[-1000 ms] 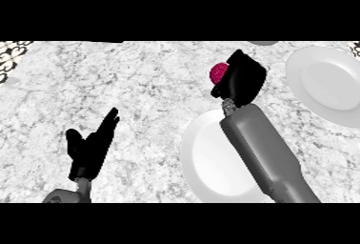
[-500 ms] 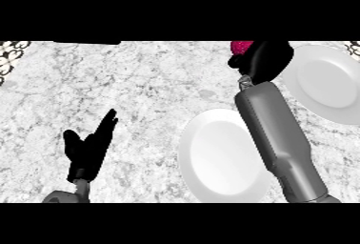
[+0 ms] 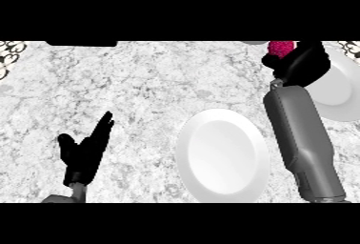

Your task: Pick the cupcake from the plate and place it in the plate

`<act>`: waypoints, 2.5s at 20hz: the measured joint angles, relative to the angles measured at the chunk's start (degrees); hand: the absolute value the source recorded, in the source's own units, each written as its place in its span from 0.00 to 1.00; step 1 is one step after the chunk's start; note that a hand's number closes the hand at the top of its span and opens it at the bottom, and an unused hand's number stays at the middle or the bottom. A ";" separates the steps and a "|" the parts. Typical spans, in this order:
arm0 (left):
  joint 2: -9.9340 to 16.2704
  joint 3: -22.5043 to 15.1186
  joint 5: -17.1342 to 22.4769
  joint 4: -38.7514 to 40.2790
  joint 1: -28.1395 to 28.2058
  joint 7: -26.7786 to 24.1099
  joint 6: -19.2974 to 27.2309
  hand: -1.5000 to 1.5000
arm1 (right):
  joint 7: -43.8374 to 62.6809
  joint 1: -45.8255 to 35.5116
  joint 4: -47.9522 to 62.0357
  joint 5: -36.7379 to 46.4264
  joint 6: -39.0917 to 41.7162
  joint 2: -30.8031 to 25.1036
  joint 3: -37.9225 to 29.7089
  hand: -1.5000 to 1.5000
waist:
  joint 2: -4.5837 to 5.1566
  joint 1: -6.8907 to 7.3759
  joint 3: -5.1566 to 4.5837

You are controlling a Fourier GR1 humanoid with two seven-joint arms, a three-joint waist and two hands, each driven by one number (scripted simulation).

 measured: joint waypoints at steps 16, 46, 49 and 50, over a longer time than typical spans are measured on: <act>-0.49 0.64 -0.36 0.29 -1.02 1.68 -0.68 0.50 | -16.70 0.70 19.91 -17.10 -18.04 -17.24 -12.40 1.00 | 0.13 0.28 0.14; -1.21 1.86 -1.21 -0.35 0.74 0.99 -1.04 0.50 | -74.59 8.35 16.68 -72.00 3.76 -17.57 -36.81 0.00 | -0.45 -0.86 0.12; -1.30 2.21 -1.41 -0.04 0.45 1.66 -0.99 0.50 | -78.26 10.78 15.68 -76.04 9.42 -17.02 -37.37 0.00 | -0.68 -1.35 0.02; -1.30 2.37 -1.52 0.01 0.41 2.05 -0.92 0.50 | -78.32 12.06 14.55 -76.72 10.91 -16.50 -36.84 0.00 | -0.78 -1.57 -0.02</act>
